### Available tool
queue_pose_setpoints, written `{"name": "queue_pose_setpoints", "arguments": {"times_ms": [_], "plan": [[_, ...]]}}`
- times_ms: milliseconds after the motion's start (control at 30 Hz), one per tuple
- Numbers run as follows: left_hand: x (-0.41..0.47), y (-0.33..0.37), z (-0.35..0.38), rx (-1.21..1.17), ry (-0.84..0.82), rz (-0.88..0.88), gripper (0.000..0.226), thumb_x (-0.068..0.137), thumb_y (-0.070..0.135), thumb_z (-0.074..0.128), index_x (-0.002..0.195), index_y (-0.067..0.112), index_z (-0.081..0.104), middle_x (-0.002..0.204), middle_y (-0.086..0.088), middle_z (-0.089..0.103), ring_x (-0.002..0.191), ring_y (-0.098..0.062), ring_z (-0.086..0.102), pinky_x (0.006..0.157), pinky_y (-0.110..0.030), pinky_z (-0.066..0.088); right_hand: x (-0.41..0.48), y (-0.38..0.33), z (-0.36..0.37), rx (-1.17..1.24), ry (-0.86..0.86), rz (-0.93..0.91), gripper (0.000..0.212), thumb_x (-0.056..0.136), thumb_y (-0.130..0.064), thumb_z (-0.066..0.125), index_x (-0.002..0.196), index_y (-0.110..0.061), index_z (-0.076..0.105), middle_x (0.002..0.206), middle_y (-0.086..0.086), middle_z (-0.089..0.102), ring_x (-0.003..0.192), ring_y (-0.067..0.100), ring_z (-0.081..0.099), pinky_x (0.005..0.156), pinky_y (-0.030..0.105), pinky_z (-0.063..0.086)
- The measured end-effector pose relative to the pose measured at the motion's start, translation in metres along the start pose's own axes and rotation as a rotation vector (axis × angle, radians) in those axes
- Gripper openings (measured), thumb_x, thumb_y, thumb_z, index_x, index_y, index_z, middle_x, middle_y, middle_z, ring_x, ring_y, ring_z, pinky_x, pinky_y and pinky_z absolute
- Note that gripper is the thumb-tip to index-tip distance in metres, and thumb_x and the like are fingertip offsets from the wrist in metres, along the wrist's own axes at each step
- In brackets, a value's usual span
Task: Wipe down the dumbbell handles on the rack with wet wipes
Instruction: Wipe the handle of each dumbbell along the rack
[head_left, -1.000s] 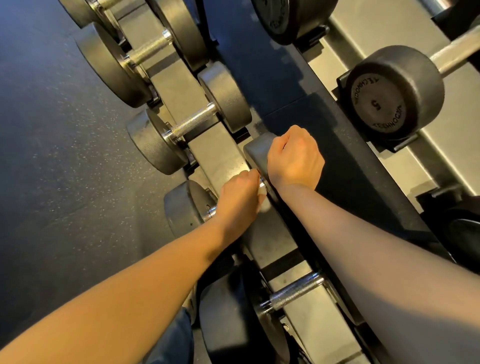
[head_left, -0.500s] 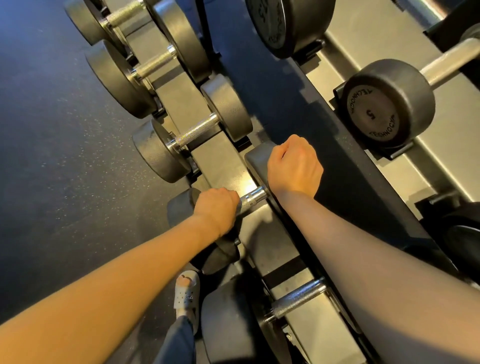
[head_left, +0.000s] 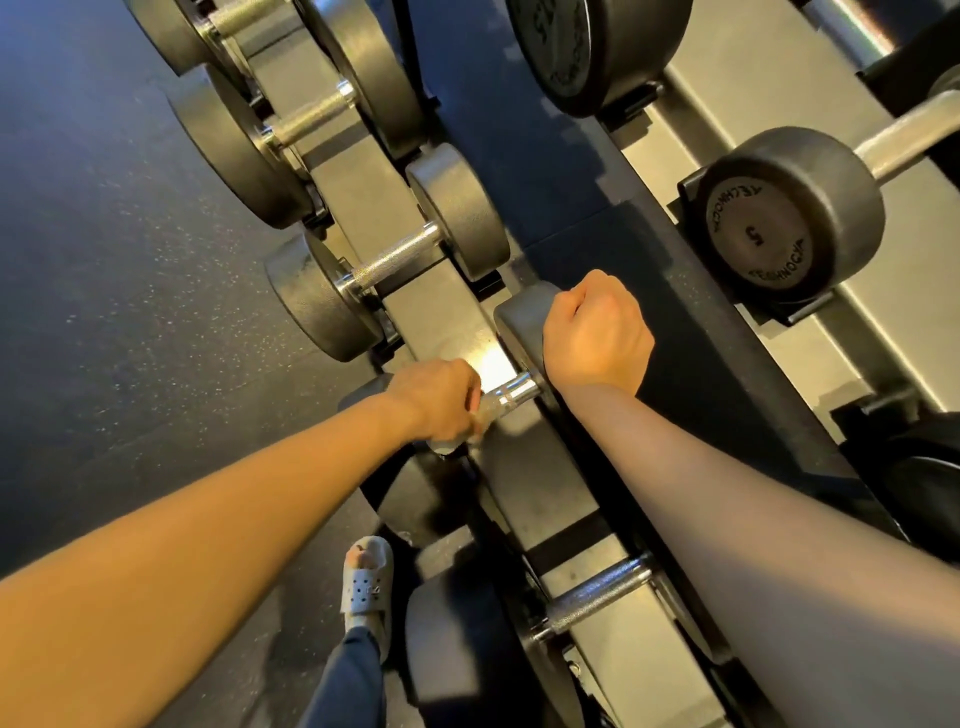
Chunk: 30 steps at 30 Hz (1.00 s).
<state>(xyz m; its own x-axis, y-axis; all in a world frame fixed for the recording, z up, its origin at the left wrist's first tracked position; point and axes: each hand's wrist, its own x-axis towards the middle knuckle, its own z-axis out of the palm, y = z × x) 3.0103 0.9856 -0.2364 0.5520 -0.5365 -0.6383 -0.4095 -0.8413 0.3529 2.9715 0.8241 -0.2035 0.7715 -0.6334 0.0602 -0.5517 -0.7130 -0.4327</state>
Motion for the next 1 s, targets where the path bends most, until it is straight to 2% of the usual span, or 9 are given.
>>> {"name": "queue_pose_setpoints", "arguments": {"times_ms": [100, 267, 433, 533, 633, 733, 800, 900, 1000], "plan": [[-0.012, -0.002, 0.001, 0.314, -0.016, -0.030, 0.029, 0.084, 0.040, 0.077, 0.102, 0.021, 0.065, 0.075, 0.004, 0.056, 0.078, -0.019, 0.058, 0.076, -0.032, 0.041, -0.001, 0.000, -0.001, 0.016, -0.010, 0.004, 0.021, 0.100, -0.023, 0.046, 0.082, -0.017, 0.055, 0.075, 0.001, 0.055, 0.069, 0.017, 0.059, 0.062, 0.039, 0.057], [-0.015, 0.000, 0.008, 0.460, 0.020, -0.052, 0.031, 0.088, 0.043, 0.074, 0.107, 0.022, 0.061, 0.094, 0.001, 0.062, 0.096, -0.020, 0.060, 0.091, -0.035, 0.038, -0.001, 0.002, -0.001, 0.036, -0.006, -0.002, 0.025, 0.100, -0.024, 0.045, 0.077, -0.017, 0.052, 0.072, 0.001, 0.053, 0.065, 0.017, 0.057, 0.056, 0.033, 0.048], [-0.017, -0.004, -0.003, 0.388, -0.006, -0.040, 0.026, 0.088, 0.035, 0.072, 0.104, 0.018, 0.059, 0.077, 0.004, 0.049, 0.084, -0.020, 0.054, 0.085, -0.034, 0.040, -0.002, 0.002, -0.003, 0.049, 0.007, 0.007, 0.028, 0.101, -0.024, 0.047, 0.074, -0.019, 0.050, 0.070, -0.001, 0.051, 0.062, 0.013, 0.052, 0.054, 0.028, 0.041], [-0.021, -0.008, -0.010, 0.354, 0.109, -0.002, 0.024, 0.093, 0.031, 0.066, 0.110, 0.015, 0.060, 0.082, 0.002, 0.051, 0.082, -0.022, 0.056, 0.074, -0.035, 0.047, 0.000, 0.002, -0.003, 0.077, -0.016, 0.033, 0.029, 0.102, -0.025, 0.047, 0.073, -0.018, 0.050, 0.071, 0.001, 0.053, 0.064, 0.018, 0.055, 0.058, 0.034, 0.046], [-0.022, -0.029, -0.022, 0.041, 0.328, -0.009, 0.014, 0.094, 0.027, 0.066, 0.097, 0.014, 0.064, 0.084, 0.001, 0.061, 0.084, -0.022, 0.061, 0.068, -0.033, 0.047, -0.006, -0.005, -0.007, 0.060, -0.017, 0.038, 0.018, 0.102, -0.022, 0.050, 0.089, -0.015, 0.061, 0.087, 0.003, 0.059, 0.079, 0.020, 0.060, 0.073, 0.040, 0.055], [-0.027, -0.060, -0.041, -0.507, 0.318, -0.085, 0.019, 0.086, 0.024, 0.081, 0.086, 0.014, 0.064, 0.076, 0.000, 0.063, 0.073, -0.017, 0.059, 0.064, -0.031, 0.046, -0.033, -0.025, -0.007, 0.074, 0.049, -0.188, 0.017, 0.095, -0.016, 0.060, 0.112, -0.017, 0.062, 0.111, 0.001, 0.057, 0.099, 0.014, 0.054, 0.088, 0.034, 0.048], [-0.034, -0.076, -0.051, -0.764, 0.257, -0.103, 0.022, 0.082, 0.023, 0.086, 0.088, 0.009, 0.070, 0.075, -0.004, 0.066, 0.067, -0.014, 0.057, 0.064, -0.028, 0.048, -0.057, -0.048, 0.006, 0.264, -0.073, -0.282, 0.026, 0.095, -0.017, 0.061, 0.121, -0.015, 0.060, 0.117, 0.001, 0.054, 0.097, 0.010, 0.052, 0.084, 0.032, 0.047], [-0.045, -0.093, -0.061, -0.919, 0.225, -0.095, 0.021, 0.083, 0.026, 0.085, 0.082, 0.009, 0.071, 0.071, -0.006, 0.065, 0.063, -0.011, 0.056, 0.059, -0.024, 0.049, -0.084, -0.080, 0.040, 0.492, -0.259, -0.197, 0.034, 0.097, -0.025, 0.063, 0.130, -0.016, 0.060, 0.119, -0.002, 0.056, 0.082, 0.008, 0.057, 0.076, 0.033, 0.051], [-0.050, -0.109, -0.067, -0.995, 0.248, -0.099, 0.023, 0.086, 0.029, 0.082, 0.078, 0.013, 0.068, 0.063, 0.000, 0.059, 0.055, -0.005, 0.051, 0.051, -0.018, 0.042, -0.097, -0.110, 0.061, 0.710, -0.325, -0.005, 0.031, 0.096, -0.037, 0.061, 0.123, -0.023, 0.066, 0.109, -0.006, 0.066, 0.092, 0.011, 0.064, 0.079, 0.031, 0.052]]}}
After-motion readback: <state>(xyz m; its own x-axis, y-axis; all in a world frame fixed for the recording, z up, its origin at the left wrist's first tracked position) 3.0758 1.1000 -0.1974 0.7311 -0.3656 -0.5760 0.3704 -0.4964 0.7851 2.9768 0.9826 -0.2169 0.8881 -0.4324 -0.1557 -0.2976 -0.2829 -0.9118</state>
